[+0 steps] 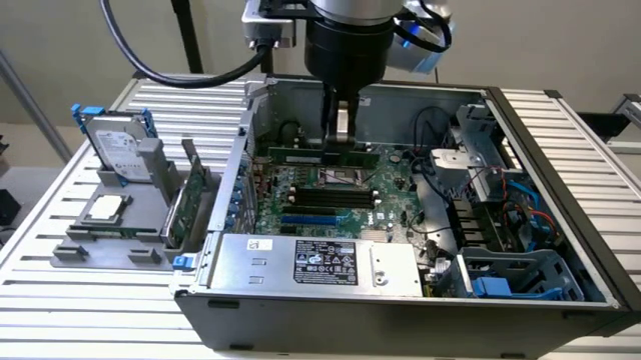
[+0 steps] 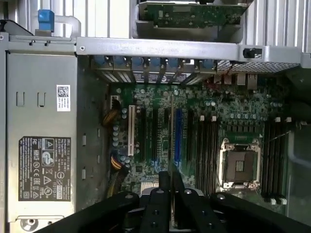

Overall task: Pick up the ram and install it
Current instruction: 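Insert the ram into the slot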

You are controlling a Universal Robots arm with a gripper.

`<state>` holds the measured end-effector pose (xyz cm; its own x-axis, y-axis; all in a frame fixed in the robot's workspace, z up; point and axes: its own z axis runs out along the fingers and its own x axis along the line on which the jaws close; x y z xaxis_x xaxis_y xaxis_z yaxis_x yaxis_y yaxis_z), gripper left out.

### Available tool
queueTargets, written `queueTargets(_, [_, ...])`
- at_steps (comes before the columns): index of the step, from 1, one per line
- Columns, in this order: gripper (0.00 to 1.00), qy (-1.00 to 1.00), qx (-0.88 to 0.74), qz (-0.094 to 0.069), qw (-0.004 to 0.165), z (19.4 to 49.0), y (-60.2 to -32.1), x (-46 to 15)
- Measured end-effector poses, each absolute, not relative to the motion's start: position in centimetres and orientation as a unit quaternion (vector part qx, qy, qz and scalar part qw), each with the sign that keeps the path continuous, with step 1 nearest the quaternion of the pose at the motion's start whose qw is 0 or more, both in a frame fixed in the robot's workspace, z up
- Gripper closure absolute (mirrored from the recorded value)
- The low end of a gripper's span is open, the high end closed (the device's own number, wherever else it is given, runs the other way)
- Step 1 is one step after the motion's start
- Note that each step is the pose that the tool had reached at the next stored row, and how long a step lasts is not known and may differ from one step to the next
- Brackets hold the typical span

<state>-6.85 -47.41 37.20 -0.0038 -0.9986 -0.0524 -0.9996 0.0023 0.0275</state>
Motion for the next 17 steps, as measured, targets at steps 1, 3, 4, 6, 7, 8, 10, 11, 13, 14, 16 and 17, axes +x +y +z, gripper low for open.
queueTargets(1, [1.00, 0.708, -0.706, 0.028, 0.009, 37.0, -47.1, -6.6])
queueTargets(3, [1.00, 0.708, -0.706, 0.028, 0.009, 36.7, -46.4, -6.2])
queueTargets(4, [1.00, 0.708, -0.706, 0.028, 0.009, 36.5, -46.0, -6.0])
queueTargets(6, [1.00, 0.708, -0.706, 0.028, 0.009, 36.1, -45.2, -5.7])
queueTargets(7, [1.00, 0.708, -0.706, 0.028, 0.009, 35.9, -44.8, -5.5])
queueTargets(8, [1.00, 0.708, -0.706, 0.028, 0.009, 35.8, -44.4, -5.4])
queueTargets(10, [1.00, 0.708, -0.706, 0.028, 0.009, 35.4, -43.6, -5.1])
queueTargets(11, [1.00, 0.708, -0.706, 0.028, 0.009, 35.2, -43.2, -5.0])
queueTargets(13, [1.00, 0.708, -0.706, 0.028, 0.009, 34.8, -42.4, -4.8])
queueTargets(14, [1.00, 0.708, -0.706, 0.028, 0.009, 34.7, -42.0, -4.7])
queueTargets(16, [1.00, 0.708, -0.706, 0.028, 0.009, 34.3, -41.2, -4.5])
queueTargets(17, [1.00, 0.708, -0.706, 0.028, 0.009, 34.1, -40.8, -4.4])
